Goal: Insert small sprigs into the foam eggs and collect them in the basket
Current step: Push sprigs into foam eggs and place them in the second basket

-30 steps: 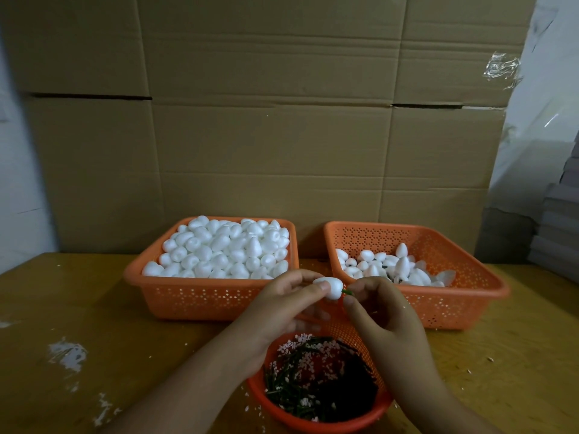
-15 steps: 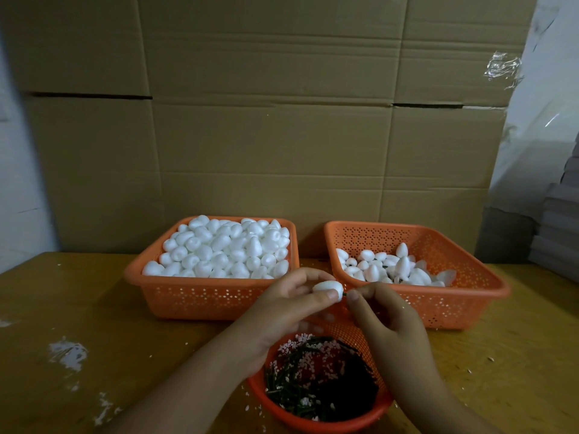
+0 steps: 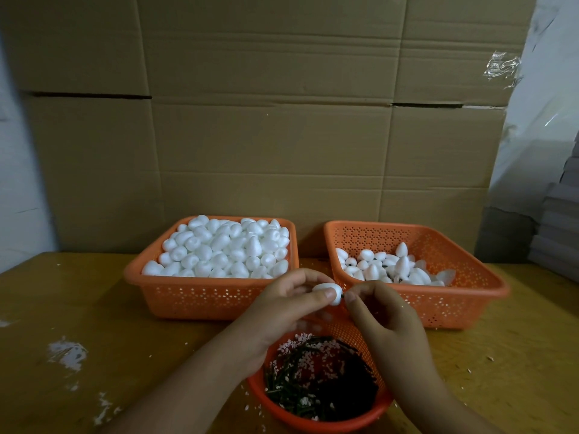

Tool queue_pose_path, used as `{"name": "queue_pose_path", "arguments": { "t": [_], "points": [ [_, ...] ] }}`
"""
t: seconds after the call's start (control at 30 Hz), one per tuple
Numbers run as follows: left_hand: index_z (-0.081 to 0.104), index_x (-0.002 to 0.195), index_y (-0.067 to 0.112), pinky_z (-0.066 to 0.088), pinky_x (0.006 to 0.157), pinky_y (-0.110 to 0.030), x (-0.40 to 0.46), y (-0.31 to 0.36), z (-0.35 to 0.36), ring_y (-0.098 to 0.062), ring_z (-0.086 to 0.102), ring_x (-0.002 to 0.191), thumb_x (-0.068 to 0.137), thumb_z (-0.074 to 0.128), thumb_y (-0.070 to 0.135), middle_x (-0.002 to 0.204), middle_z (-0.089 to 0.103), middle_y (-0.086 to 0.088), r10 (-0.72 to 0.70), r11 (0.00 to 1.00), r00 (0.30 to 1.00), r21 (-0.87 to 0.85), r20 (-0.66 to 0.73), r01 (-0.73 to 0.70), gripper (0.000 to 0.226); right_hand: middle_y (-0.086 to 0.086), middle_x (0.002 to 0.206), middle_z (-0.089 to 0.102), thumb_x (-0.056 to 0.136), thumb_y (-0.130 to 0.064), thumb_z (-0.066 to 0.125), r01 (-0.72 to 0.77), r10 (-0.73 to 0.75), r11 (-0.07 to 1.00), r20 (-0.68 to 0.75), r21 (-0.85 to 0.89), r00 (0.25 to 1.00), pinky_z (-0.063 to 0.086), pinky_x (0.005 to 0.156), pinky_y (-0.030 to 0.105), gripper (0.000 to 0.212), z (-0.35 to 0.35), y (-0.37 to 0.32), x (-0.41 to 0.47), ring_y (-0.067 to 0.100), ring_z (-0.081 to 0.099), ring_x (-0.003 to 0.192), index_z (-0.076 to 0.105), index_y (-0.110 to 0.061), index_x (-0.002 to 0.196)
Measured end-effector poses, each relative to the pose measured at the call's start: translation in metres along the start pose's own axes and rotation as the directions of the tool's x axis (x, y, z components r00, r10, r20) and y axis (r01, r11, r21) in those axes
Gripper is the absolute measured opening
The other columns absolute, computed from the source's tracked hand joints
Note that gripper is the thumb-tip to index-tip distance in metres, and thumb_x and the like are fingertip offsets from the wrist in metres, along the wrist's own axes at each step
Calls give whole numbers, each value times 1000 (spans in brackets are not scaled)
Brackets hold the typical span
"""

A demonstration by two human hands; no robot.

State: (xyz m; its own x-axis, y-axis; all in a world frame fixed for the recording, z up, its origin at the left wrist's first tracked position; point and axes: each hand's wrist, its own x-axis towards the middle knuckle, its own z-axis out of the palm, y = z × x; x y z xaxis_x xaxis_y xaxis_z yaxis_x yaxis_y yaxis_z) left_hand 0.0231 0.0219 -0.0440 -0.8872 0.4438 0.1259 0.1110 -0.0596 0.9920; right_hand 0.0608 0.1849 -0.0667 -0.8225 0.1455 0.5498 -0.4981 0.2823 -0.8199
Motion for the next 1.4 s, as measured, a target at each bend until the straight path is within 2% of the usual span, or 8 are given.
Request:
{"name": "queue_pose_path", "arguments": {
  "t": [0.23, 0.5, 0.67, 0.83, 1.0, 1.17, 1.3, 1.4],
  "points": [
    [69, 102, 29, 55, 73, -24, 1, 1, 4, -9, 69, 82, 87, 68, 35, 98, 74, 5, 91, 992, 996, 86, -26, -88, 17, -3, 73, 67, 90, -18, 64, -5, 4, 1000, -19, -8, 1000, 45, 63, 17, 15, -2, 1, 2, 4, 59, 67, 68, -24, 76],
    [56, 103, 51, 54, 80, -30, 1, 22, -14, -1, 65, 86, 82, 54, 48, 98, 64, 26, 403, 763, 908, 589, -116, -264, 22, 11, 67, 59, 88, -20, 64, -62, 66, 998, -191, 28, 979, 47, 54, 20, 8, -32, -8, 25, 7, 55, 56, 67, -17, 82],
    [65, 102, 33, 46, 70, -29, 3, 27, -54, -9, 62, 90, 88, 61, 35, 98, 66, 15, 642, 247, 753, 969, -143, -27, 14, -8, 76, 67, 86, -24, 67, -86, 35, 984, -300, -157, 953, 51, 66, 30, 7, -54, 5, 41, 7, 62, 68, 66, -24, 80],
    [63, 116, 34, 39, 82, -32, 8, 21, -91, -17, 56, 109, 93, 52, 50, 122, 62, 8, 392, 151, 859, 944, -329, 293, 30, -12, 77, 64, 87, -17, 69, -78, -59, 928, -348, -365, 936, 48, 66, 27, 20, -73, 23, 47, 3, 61, 75, 60, -33, 78],
    [60, 115, 40, 35, 76, -31, 10, 18, -109, -13, 55, 106, 93, 39, 61, 129, 56, 12, 181, 205, 898, 908, -401, 365, 37, -12, 98, 61, 88, -10, 63, -26, -82, 910, -242, -413, 967, 50, 81, 34, 26, -64, 21, 44, 1, 57, 92, 59, -35, 94],
    [58, 123, 43, 41, 89, -34, 13, 14, -115, -16, 52, 119, 92, 33, 65, 137, 51, 9, 51, 263, 908, 883, -417, 390, 45, -18, 95, 64, 85, -20, 60, 171, -143, 924, 106, -341, 984, 49, 81, 16, 17, -30, -10, 24, -3, 60, 94, 64, -37, 88],
    [56, 120, 48, 41, 94, -40, 12, 13, -119, -20, 51, 119, 89, 22, 72, 138, 51, 8, 9, 216, 906, 886, -422, 411, 52, -34, 125, 47, 88, -40, 61, 351, -57, 837, 572, -419, 818, 30, 99, 3, 23, -5, -17, 3, -14, 42, 119, 64, -40, 111],
    [49, 124, 56, 34, 91, -43, 11, 14, -118, -25, 48, 126, 88, 12, 73, 143, 48, 5, -31, 131, 907, 898, -420, 421, 54, -36, 147, 22, 87, -53, 58, 434, 98, 738, 719, -516, 688, 13, 106, 6, 49, 4, -9, -7, -13, 23, 132, 45, -51, 134]
  ]
}}
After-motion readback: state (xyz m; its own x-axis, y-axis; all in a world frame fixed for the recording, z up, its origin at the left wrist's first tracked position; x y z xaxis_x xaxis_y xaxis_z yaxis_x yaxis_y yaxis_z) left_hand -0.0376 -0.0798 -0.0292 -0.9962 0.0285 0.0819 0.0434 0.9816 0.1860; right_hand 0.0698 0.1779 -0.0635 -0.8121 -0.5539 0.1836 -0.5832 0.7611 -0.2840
